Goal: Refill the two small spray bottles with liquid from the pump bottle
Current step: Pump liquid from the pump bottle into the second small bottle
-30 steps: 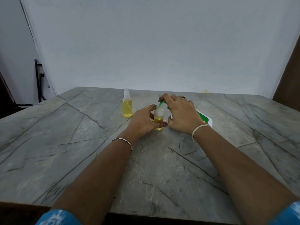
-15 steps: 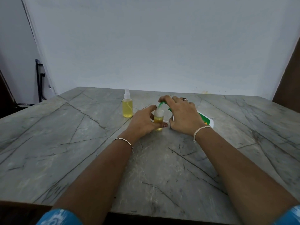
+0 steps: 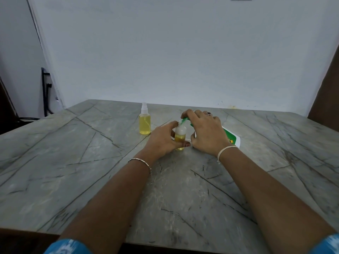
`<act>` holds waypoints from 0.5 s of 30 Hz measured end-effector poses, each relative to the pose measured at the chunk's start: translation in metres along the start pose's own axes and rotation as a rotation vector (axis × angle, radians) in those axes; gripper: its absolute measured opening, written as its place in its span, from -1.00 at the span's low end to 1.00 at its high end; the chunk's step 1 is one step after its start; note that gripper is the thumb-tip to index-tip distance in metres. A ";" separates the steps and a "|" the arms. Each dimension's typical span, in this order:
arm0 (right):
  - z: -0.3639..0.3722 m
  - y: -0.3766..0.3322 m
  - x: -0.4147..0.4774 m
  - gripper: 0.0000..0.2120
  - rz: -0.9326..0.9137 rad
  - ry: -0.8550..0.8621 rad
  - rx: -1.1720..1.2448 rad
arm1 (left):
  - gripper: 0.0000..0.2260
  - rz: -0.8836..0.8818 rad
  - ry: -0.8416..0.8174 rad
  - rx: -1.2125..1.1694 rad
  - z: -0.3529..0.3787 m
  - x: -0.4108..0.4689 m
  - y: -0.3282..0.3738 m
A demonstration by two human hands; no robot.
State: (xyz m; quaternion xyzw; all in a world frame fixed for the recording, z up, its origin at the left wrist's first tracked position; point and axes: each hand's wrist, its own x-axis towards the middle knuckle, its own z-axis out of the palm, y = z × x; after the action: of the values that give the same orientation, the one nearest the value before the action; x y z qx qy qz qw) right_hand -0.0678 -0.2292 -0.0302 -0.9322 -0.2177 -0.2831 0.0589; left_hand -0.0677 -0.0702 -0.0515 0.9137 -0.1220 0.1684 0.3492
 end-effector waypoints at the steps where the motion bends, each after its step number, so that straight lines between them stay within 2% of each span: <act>1: 0.001 -0.001 0.001 -0.47 0.002 0.004 -0.002 | -0.29 0.000 0.001 -0.001 0.000 0.000 0.000; 9: 0.000 0.001 -0.003 -0.35 0.011 -0.022 -0.011 | -0.30 -0.016 -0.005 0.002 0.002 0.003 -0.004; 15: 0.001 0.000 -0.001 -0.42 0.011 -0.009 -0.015 | -0.24 -0.008 -0.006 0.014 0.001 0.003 -0.001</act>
State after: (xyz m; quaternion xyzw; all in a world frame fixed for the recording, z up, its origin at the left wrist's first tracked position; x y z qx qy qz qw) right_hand -0.0680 -0.2293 -0.0312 -0.9350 -0.2107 -0.2803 0.0526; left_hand -0.0646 -0.0704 -0.0522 0.9171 -0.1180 0.1652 0.3431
